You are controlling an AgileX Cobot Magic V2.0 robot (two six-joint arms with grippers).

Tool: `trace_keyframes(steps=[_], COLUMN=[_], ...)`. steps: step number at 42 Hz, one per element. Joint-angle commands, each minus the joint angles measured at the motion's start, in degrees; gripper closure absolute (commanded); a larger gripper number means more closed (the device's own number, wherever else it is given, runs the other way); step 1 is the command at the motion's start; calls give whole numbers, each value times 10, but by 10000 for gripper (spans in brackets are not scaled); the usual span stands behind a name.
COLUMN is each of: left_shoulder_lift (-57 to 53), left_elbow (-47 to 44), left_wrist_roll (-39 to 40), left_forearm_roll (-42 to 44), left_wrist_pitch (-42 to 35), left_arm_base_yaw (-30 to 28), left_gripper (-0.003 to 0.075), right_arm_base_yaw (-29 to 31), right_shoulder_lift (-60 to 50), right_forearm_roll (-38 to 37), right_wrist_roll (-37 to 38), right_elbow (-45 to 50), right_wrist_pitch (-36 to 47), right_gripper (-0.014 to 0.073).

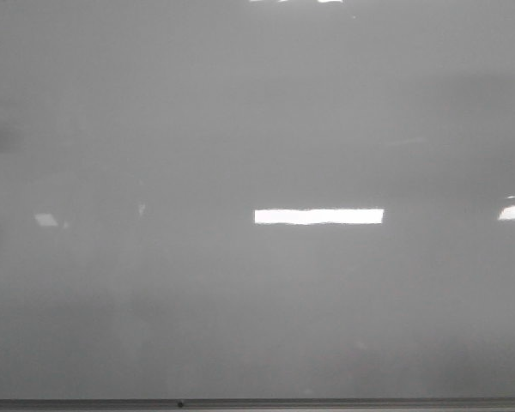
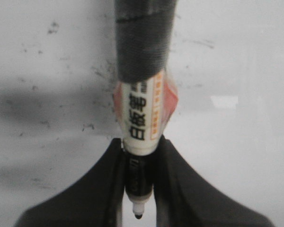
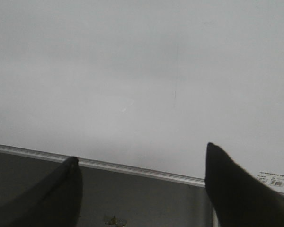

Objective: Write number 9 on whiteboard

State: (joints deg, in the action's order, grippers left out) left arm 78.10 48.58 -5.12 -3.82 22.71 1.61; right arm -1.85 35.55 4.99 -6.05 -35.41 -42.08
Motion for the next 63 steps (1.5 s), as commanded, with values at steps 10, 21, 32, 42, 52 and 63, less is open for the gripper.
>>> trace_keyframes(steps=[10,21,32,42,52,63], left_shoulder_lift=[-82,-84,-84,-84,-84,-84], left_elbow=[106,128,128,128,128,128], left_wrist_roll=[-155,-305,-348,-351,-352,-358], left_forearm_roll=[-45,-148,-146,-136,-127,-117], left_wrist_pitch=[245,313,328,333,325,324], left_arm_base_yaw=[18,138,303,421,471,474], left_gripper=[739,739,739,739,739,739], right_arm_base_yaw=[3,-6,-95,-205,-332,-434], right_shoulder_lift=[8,49,105,162,224,313], right_forearm_roll=[24,29,80,117,151,154], right_wrist_roll=[-8,-23,-153,-257,-339,-340], right_elbow=[-57,-97,-134,-164,-216,-282], right_wrist_pitch=[-4,-59,-95,-129,-141,-110], right_gripper=[32,32,32,32,74,109])
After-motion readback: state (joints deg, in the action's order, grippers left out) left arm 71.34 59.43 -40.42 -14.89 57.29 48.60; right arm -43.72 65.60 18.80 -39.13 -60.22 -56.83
